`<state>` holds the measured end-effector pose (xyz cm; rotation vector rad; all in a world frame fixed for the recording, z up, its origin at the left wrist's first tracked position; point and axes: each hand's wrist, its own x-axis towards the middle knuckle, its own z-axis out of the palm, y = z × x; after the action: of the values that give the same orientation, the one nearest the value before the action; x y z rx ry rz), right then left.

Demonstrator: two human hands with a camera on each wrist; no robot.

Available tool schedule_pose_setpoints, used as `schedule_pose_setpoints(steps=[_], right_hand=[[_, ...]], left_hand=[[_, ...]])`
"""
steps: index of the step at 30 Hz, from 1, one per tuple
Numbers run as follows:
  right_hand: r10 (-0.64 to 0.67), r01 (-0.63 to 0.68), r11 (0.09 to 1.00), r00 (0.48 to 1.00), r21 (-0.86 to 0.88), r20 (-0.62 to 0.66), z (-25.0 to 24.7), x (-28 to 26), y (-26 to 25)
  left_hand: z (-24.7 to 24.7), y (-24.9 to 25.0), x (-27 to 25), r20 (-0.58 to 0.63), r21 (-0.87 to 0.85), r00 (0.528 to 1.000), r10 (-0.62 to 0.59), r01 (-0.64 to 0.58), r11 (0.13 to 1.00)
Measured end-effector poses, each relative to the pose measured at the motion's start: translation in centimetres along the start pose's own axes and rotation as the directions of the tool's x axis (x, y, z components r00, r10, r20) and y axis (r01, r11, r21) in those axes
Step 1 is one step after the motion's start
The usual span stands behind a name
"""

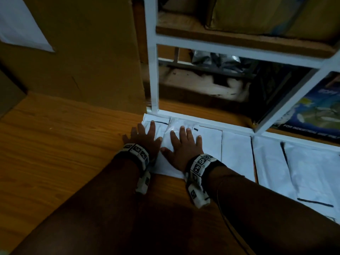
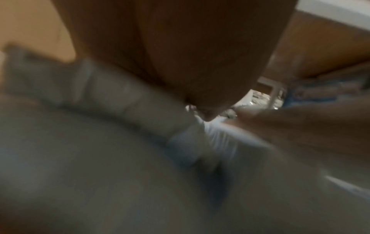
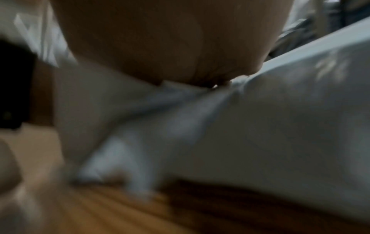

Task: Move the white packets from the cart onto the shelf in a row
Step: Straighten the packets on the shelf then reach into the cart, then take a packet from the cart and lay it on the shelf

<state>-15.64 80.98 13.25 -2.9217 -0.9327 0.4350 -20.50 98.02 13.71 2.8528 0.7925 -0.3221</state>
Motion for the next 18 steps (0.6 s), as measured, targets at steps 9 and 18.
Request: schedule_pose_setpoints(steps=[9,18], right_hand=[[0.094,-0.068,0.966,0.991,0.251,-0.093,-5.1,-9.8,11.2],[0.359,-0.272,0.873,0.92,0.405,-0.155,-8.2,-27.2,33.3]], left_hand=[[-5.7,13.4,-9.2,-0.151,0.034,0.974,0.171,-0.168,0.985],[-3.4,40.3,-19.2,0.102,-0.162,0.865,0.491,-0.472,0.866]])
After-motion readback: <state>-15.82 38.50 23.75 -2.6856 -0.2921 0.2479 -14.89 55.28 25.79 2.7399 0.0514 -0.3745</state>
